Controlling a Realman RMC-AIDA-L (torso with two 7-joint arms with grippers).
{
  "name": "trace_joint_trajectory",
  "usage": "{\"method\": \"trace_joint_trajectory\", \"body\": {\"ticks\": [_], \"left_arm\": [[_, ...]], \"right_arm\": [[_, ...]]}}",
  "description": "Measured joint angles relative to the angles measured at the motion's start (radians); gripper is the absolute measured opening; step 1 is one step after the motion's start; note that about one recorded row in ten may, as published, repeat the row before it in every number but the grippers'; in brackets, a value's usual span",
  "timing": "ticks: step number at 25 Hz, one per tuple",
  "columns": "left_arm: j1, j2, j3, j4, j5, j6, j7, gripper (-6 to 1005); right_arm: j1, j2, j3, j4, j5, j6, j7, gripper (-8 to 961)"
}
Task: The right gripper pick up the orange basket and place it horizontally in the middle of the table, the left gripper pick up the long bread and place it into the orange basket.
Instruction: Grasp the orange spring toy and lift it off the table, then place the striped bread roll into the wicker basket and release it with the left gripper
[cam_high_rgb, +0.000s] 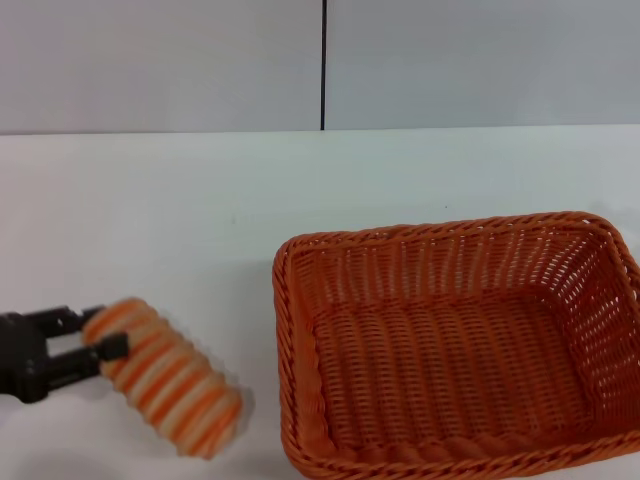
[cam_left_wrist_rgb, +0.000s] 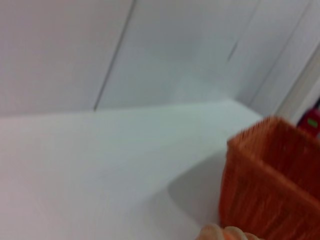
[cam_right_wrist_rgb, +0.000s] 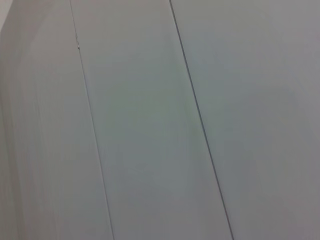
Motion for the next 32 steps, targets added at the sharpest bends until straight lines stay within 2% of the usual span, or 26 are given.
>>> {"method": "trace_joint_trajectory", "body": {"ticks": [1,4,5,8,11,12,13,15,16,18,19,20,21,25,32], "left_arm": [[0.000,0.000,0.000,0.000,0.000,0.000,0.000,547],[-0.012,0.024,-0.082,0.001,-0.027,0.086,-0.009,520],[-0.012,0.024,-0.082,0.001,-0.027,0.086,-0.009,511],[-0.017,0.059,-0.135,0.006,-0.118,0.139,-0.069,485],[-0.017,0.072,-0.141,0.005,-0.193,0.146,-0.112,468],[-0.017,0.069,-0.139,0.007,-0.277,0.155,-0.143,464],[-0.020,0.052,-0.134,0.008,-0.306,0.159,-0.144,460],[-0.026,0.025,-0.131,0.016,-0.331,0.160,-0.142,452],[-0.031,-0.001,-0.125,0.029,-0.338,0.159,-0.139,448],[-0.039,-0.024,-0.104,0.022,-0.342,0.152,-0.128,440],[-0.046,-0.028,-0.089,-0.004,-0.348,0.148,-0.119,436],[-0.061,-0.028,-0.069,-0.081,-0.364,0.144,-0.095,432],[-0.061,-0.028,-0.069,-0.081,-0.364,0.144,-0.095,421],[-0.104,-0.027,-0.027,-0.225,-0.383,0.139,-0.017,379],[-0.139,-0.029,0.036,-0.327,-0.389,0.131,0.060,309]], "right_arm": [[0.000,0.000,0.000,0.000,0.000,0.000,0.000,467],[0.004,0.000,0.001,0.001,0.000,0.000,0.000,467],[0.006,0.000,0.001,0.001,0.000,0.000,0.000,467],[0.007,0.000,0.001,0.001,0.000,0.000,0.000,467],[0.009,0.002,0.001,0.001,0.000,0.000,0.001,467],[0.010,0.003,0.001,0.001,0.000,0.000,0.001,467],[0.013,0.004,0.001,0.002,0.000,0.000,0.001,467],[0.020,0.006,0.001,0.003,0.000,0.000,0.002,467],[0.020,0.006,0.001,0.003,0.000,0.000,0.002,467],[0.027,0.008,0.000,0.004,0.000,0.001,0.009,467],[0.030,0.008,-0.001,0.003,0.000,0.001,0.013,467],[0.032,0.008,-0.004,0.003,0.000,0.002,0.016,467],[0.032,0.008,-0.004,0.003,0.000,0.002,0.016,467],[0.037,0.009,-0.008,0.008,0.000,0.002,0.017,467],[0.039,0.011,-0.011,0.016,-0.002,0.003,0.018,467]]}}
